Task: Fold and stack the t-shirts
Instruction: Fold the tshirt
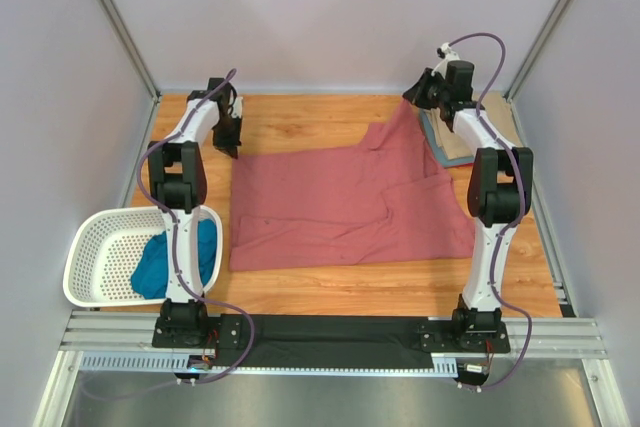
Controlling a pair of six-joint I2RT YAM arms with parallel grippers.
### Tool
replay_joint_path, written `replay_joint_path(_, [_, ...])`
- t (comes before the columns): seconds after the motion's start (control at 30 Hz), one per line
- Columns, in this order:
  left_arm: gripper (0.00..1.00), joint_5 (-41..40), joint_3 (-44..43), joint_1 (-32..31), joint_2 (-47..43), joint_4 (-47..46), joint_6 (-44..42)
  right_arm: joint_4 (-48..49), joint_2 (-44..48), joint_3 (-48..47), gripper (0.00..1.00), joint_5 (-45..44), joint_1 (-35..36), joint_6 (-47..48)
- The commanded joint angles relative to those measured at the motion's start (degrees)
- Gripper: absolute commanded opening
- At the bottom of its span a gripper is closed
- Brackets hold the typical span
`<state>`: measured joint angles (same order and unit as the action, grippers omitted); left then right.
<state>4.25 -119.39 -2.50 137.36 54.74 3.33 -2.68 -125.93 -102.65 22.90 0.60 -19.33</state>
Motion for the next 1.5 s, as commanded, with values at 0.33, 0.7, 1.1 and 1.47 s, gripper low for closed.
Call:
replay_joint_path(0.33, [0.0,-6.5,5.5,-1.1,-11.0,-1.9,3.2,-1.8,5.2,0.3,0.0,0.1,-4.4,3.8])
replay_joint_path(0.7, [0.0,-7.3,15.8,-2.4,-21.3,-3.6,4.7,-3.6,19.8,15.4,0.0,-4.5,-4.6,4.0])
replay_joint_path(1.1, [0.0,-13.5,27.1,-6.4,-28.5,-1.3,7.3,-11.6,38.8,33.8,0.0,-17.5,-4.8,6.2])
replay_joint_path(1.47, [0.0,-18.9,30.2,-6.6,-30.0,2.6,9.8,-18.7,51.3,47.0,0.0,-22.8,-8.2,1.3])
